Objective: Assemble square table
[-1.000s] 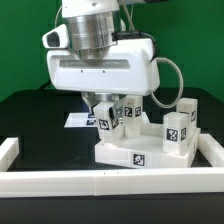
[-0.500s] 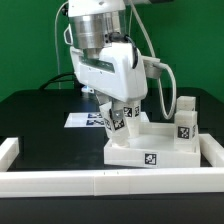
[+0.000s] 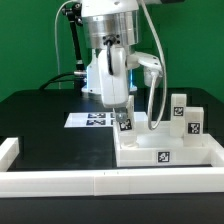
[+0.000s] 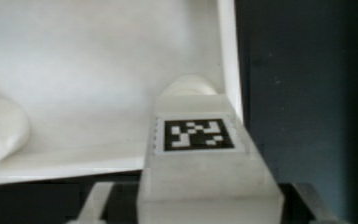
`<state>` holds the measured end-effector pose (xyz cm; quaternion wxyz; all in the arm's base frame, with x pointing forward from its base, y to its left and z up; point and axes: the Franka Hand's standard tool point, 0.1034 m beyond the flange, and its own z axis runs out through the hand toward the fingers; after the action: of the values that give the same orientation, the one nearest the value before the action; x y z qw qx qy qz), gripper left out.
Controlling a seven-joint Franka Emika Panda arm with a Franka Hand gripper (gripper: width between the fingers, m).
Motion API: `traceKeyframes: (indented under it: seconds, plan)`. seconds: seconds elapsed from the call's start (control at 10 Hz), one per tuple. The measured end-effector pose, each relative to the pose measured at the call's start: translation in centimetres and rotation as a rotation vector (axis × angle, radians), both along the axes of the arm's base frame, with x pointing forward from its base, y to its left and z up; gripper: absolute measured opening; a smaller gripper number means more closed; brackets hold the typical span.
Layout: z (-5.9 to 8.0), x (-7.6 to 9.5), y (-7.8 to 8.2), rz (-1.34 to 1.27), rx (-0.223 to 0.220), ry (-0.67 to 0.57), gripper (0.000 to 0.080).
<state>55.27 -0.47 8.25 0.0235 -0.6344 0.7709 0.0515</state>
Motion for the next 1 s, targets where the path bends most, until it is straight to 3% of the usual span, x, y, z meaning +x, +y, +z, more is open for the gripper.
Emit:
traceKeyframes:
  seconds: [0.1, 0.2, 0.3, 0.4, 0.5, 1.0]
  plan:
    - [-0.02, 0.0, 0.04, -0.042, 0.002, 0.004, 0.0359]
    - [-0.09, -0.03, 0.06, -0.026, 0.002, 0.003, 0.0359]
    - [-0.11, -0.03, 0.06, -0.024, 0.002, 0.003, 0.0552]
    - [-0.02, 0.02, 0.11, 0.052, 0.004, -0.007, 0.0552]
    - [0.09, 0.09, 0.34, 0.095, 0.006, -0.015, 0.063]
    - [0.28, 0.61, 0.36, 0.661, 0.006, -0.097, 0.0649]
